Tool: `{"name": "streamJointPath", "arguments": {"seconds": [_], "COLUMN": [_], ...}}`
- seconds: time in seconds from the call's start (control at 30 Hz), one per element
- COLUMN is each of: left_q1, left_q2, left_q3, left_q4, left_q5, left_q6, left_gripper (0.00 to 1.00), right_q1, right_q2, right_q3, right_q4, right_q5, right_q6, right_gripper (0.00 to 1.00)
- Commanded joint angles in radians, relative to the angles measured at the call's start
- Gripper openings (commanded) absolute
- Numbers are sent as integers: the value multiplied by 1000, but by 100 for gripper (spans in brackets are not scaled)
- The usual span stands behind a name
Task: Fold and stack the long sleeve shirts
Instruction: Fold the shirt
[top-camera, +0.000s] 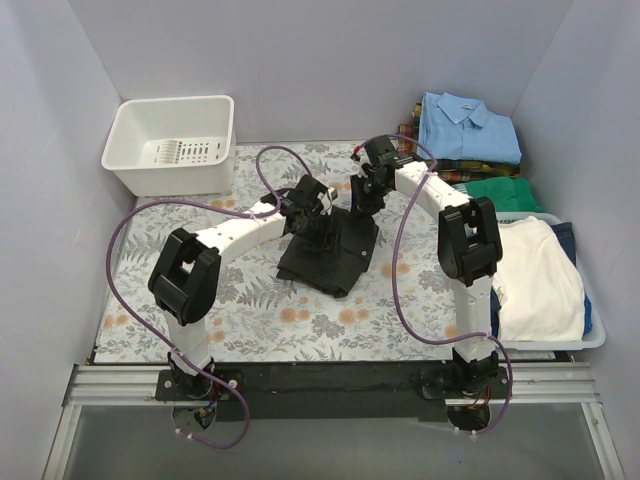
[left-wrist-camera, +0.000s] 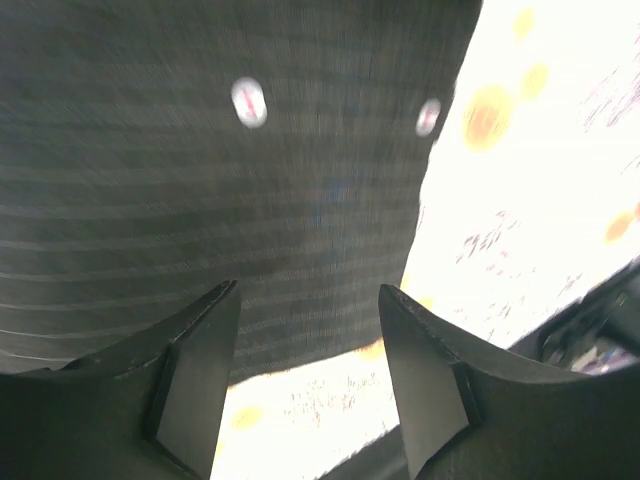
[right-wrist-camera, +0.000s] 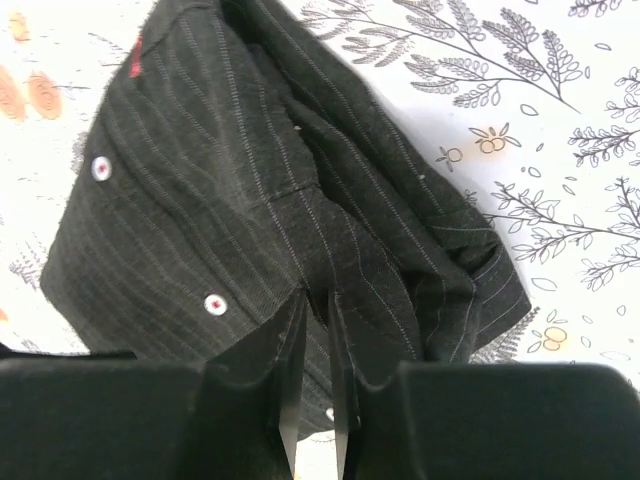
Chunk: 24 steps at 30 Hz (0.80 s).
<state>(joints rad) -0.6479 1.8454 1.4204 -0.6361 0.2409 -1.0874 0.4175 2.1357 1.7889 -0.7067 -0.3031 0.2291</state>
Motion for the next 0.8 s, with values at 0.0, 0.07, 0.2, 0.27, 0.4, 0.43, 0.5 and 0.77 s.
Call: {"name": "streamJointPath", "arguments": {"seconds": [0.0, 0.07, 0.2, 0.27, 0.4, 0.43, 0.5, 0.77], "left_q1": [-24, -24, -24, -24, -9, 16, 54, 218], "left_q2": [20, 46, 75, 78, 74, 71, 71, 110], "left_q3": [-60, -80, -97, -115, -139, -143, -138, -75], "left_q4": [-27, -19, -23, -33, -28, -25, -19, 35], "left_q5": [31, -9, -69, -100, -153, -158, -150, -66], "left_q6": [11, 4, 1, 3, 56, 63, 72, 106], "left_gripper": [56, 56, 56, 56, 54, 54, 54, 54], "right_q1": [-11, -16, -34, -37, -42, -43, -40, 3], "right_q2": [32, 53, 67, 59, 11, -3, -39, -223], "right_q3": [21, 17, -23, -49, -137, -193, -261, -519], "right_q4": [-2, -2, -2, 0, 9, 22, 47, 173], "right_q5": [-1, 15, 45, 61, 67, 59, 38, -62], "right_q6": [4, 27, 49, 59, 79, 84, 110, 226], "right_gripper": [21, 19, 16, 14, 11, 10, 9, 9]}}
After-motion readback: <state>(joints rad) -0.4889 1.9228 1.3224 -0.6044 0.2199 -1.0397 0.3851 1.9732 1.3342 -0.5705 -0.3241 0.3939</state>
